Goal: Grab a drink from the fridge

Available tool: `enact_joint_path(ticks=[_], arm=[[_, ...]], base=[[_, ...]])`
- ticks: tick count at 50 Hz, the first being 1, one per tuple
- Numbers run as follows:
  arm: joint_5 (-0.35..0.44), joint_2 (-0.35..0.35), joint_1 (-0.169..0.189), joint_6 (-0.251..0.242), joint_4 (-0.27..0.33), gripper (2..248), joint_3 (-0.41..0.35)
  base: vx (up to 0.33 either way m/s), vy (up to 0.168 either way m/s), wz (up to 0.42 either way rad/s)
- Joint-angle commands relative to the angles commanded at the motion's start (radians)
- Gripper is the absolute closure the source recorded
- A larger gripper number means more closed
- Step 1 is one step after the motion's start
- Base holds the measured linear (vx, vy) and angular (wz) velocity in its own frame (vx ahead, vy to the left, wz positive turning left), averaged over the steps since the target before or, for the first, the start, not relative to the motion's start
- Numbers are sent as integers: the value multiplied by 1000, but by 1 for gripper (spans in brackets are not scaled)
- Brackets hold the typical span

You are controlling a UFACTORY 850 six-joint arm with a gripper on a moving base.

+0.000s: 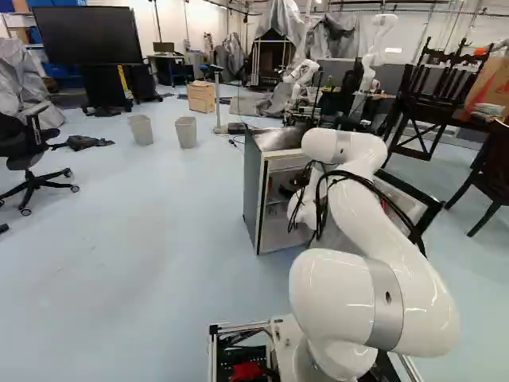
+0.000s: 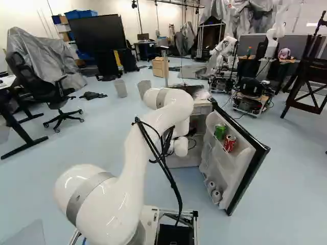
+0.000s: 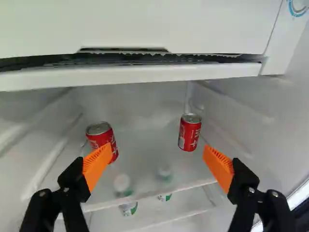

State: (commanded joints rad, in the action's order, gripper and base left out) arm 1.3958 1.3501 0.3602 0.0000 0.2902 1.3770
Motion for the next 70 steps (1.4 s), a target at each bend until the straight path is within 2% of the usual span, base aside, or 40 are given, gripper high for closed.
enact_joint_path(ticks=[47,70], arm=[[-1,101,-1,0,-74,3,182],[-30,147,-8,0,-90,3,266]], base=[[0,0,0],[0,0,0]])
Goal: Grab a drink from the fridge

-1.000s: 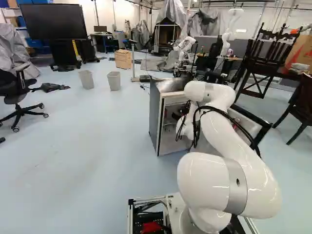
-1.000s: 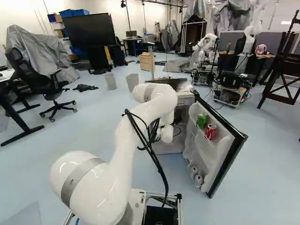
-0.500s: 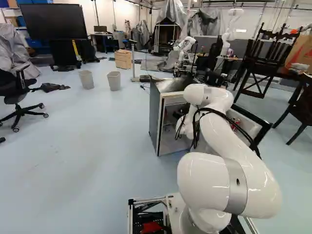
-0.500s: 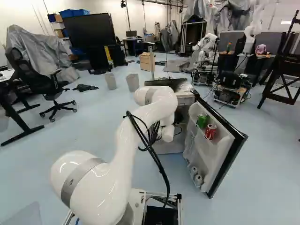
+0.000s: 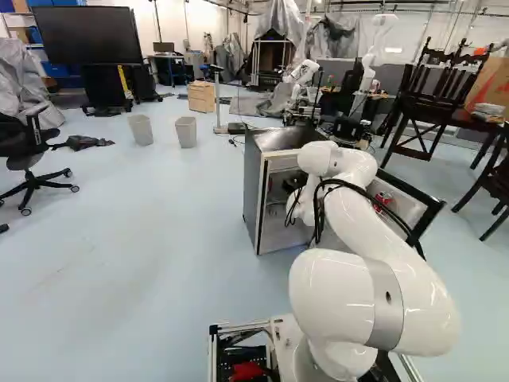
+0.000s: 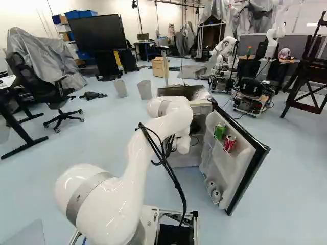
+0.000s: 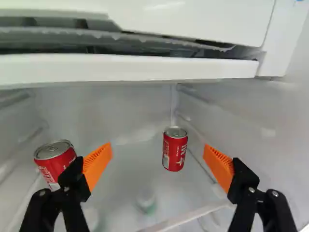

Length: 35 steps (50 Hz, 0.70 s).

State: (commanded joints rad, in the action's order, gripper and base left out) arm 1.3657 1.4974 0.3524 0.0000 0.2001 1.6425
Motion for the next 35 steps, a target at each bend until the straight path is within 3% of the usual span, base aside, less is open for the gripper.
enact_joint_path(ticks=[35], arm=[[-88,27,-4,0,-19,3,47]], base=[[0,0,0]])
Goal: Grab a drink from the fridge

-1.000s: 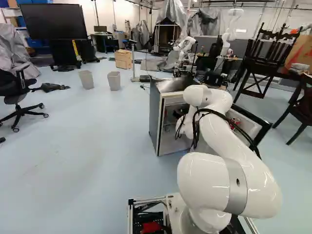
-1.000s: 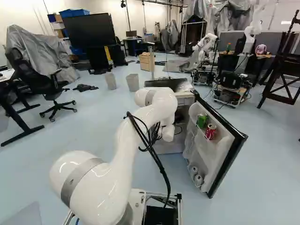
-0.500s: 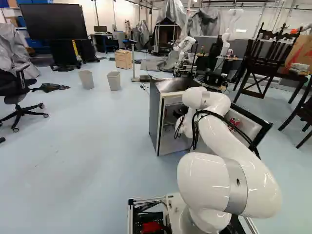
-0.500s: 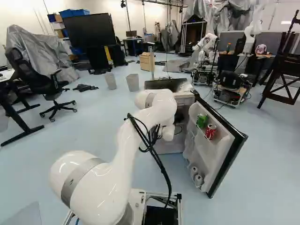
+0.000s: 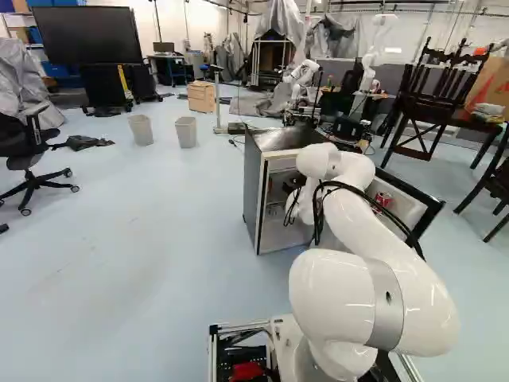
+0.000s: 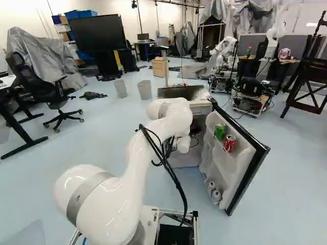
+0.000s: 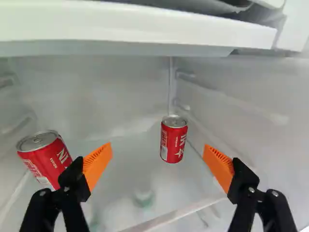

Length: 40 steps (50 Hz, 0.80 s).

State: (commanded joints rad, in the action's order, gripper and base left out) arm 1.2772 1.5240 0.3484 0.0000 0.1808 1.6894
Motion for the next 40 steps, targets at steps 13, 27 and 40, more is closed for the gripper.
enact_joint_path(ticks=[13,27,40], arm=[[-21,17,-2,0,0,3,29],[-22,36,-5,0,0,3,63],[-22,54,-8,0,0,3,94]], base=[[0,0,0],[0,0,0],[0,0,0]])
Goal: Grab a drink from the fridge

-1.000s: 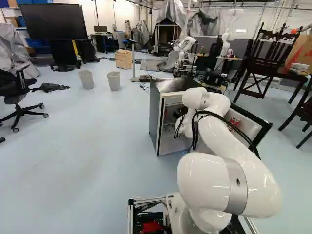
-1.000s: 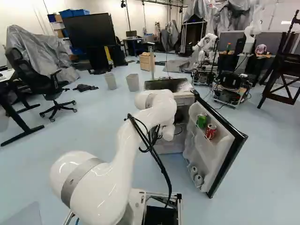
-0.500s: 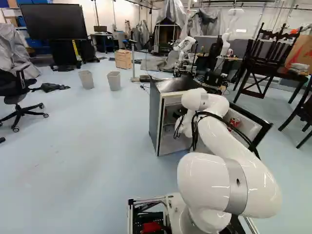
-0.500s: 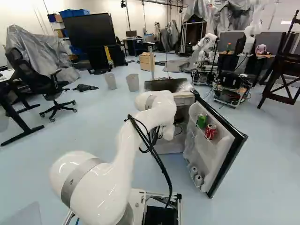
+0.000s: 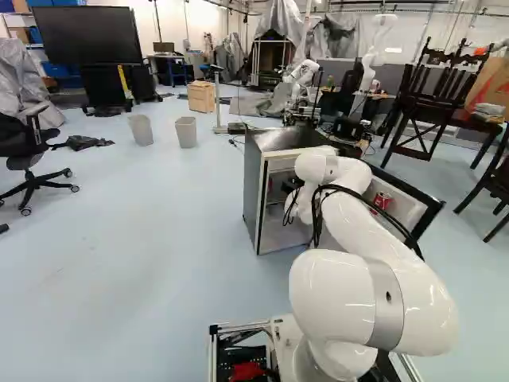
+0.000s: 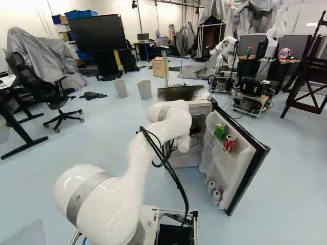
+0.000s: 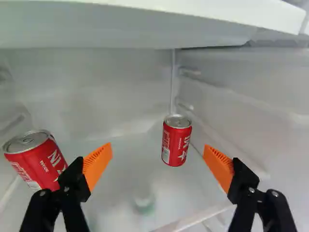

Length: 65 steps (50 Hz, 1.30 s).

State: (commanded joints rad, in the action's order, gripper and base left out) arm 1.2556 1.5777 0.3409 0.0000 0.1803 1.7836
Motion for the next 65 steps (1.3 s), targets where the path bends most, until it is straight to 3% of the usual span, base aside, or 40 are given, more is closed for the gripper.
enact_joint_path(ticks=[65], arm=[[-4,49,-6,0,0,3,85]], base=[[0,0,0]])
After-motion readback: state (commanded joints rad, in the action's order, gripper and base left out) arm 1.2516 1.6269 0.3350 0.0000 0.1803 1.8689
